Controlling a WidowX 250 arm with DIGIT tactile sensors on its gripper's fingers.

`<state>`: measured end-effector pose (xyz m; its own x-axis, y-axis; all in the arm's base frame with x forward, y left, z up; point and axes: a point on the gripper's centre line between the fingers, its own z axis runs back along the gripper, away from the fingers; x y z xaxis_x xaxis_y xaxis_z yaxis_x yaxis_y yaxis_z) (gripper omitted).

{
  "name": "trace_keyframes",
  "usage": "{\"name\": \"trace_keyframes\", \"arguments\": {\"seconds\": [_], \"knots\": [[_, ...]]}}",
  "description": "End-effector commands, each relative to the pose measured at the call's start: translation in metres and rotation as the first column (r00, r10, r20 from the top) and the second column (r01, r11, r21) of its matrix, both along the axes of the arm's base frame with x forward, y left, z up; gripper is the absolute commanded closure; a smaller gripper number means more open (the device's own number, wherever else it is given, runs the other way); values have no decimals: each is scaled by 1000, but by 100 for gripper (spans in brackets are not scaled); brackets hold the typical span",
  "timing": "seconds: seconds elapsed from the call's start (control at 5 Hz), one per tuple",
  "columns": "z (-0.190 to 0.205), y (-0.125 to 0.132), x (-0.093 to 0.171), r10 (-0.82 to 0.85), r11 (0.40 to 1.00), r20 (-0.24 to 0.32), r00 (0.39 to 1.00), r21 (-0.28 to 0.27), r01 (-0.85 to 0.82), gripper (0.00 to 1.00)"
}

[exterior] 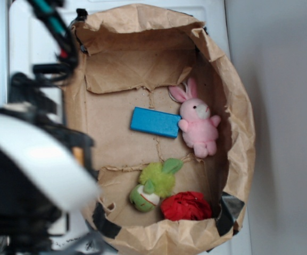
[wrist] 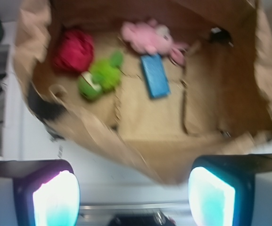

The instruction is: Grab the green animal.

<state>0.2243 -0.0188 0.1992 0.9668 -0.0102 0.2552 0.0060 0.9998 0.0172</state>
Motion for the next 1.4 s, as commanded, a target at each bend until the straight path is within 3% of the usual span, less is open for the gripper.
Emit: {"name": "trace_keyframes", "arguments": {"seconds": [0.0,0.4,0.6,0.8,1.0,1.2], "knots": [[1,1,50,31,999,8,1000,-26,-30,0],[-61,1,86,-21,1000,-49,999,11,21,0],[-75,7,80,87,996,-39,995,5,-87,0],[-74,6,58,217,976,5,976,8,-217,0],[-48,7,25,419,907,51,906,27,-421,0],[-48,7,25,419,907,51,906,27,-421,0]]}}
